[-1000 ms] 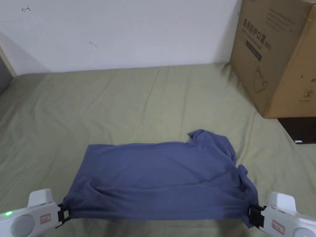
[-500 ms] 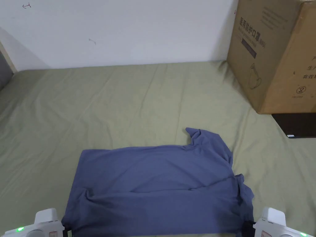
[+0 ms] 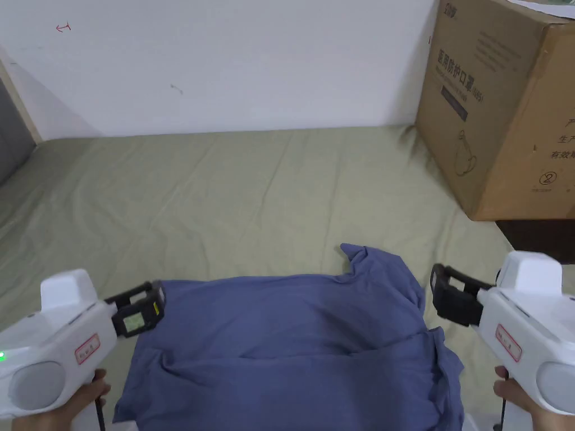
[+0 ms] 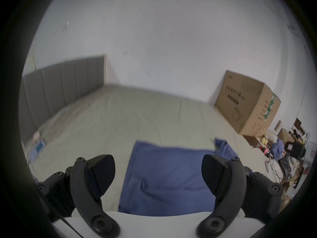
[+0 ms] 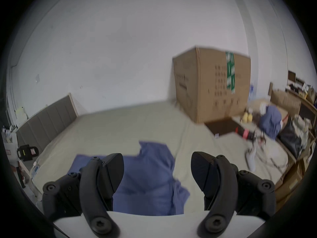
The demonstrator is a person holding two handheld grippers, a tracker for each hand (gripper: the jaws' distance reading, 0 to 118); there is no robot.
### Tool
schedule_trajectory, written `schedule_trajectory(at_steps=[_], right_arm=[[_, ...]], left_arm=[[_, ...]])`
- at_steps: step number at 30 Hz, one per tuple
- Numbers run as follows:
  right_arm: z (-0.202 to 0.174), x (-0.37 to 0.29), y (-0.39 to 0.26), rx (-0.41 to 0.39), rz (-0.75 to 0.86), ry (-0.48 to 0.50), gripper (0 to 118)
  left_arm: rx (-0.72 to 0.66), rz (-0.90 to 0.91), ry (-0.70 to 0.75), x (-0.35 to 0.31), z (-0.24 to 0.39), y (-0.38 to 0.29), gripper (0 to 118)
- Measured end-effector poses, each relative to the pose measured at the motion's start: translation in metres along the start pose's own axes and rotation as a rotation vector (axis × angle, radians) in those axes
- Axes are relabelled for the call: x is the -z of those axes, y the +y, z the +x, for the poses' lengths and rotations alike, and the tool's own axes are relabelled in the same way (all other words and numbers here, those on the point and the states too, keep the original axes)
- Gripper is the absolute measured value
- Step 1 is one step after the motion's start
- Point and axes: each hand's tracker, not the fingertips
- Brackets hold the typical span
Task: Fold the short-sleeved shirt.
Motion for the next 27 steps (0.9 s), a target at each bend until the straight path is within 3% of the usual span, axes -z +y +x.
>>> schedule_trajectory(at_steps=[3,5,6,8,10,19,27], right_arm=[[-0.015,-0.006,0.014,-0.068,0.085,-0.05,82],[-0.023,-0.008,0.016,-0.089,0.112,-0.06,76],[-0.026,-0.009,0.016,-0.096,0.123,-0.068,69],[-0.03,-0.01,0.016,-0.107,0.129,-0.063,41],[-0.032,-0.008,0.014,-0.105,0.135,-0.06,1],[-0.036,0.022,0.017,-0.107,0.119,-0.042,0],[-0.041,0.074,0.019,-0.12,0.062,-0.037,0]], left_arm=[[0.037,0.106,0.01,-0.007,0.017,0.015,106],[0.072,0.155,0.014,-0.009,0.025,0.017,98],[0.084,0.179,0.007,-0.011,0.029,0.016,88],[0.098,0.191,0.013,-0.008,0.033,0.013,44],[0.112,0.189,0.006,-0.005,0.037,0.01,2],[0.153,0.078,-0.024,0.042,0.035,0.013,0],[0.189,-0.196,-0.025,0.155,0.002,0.027,0]])
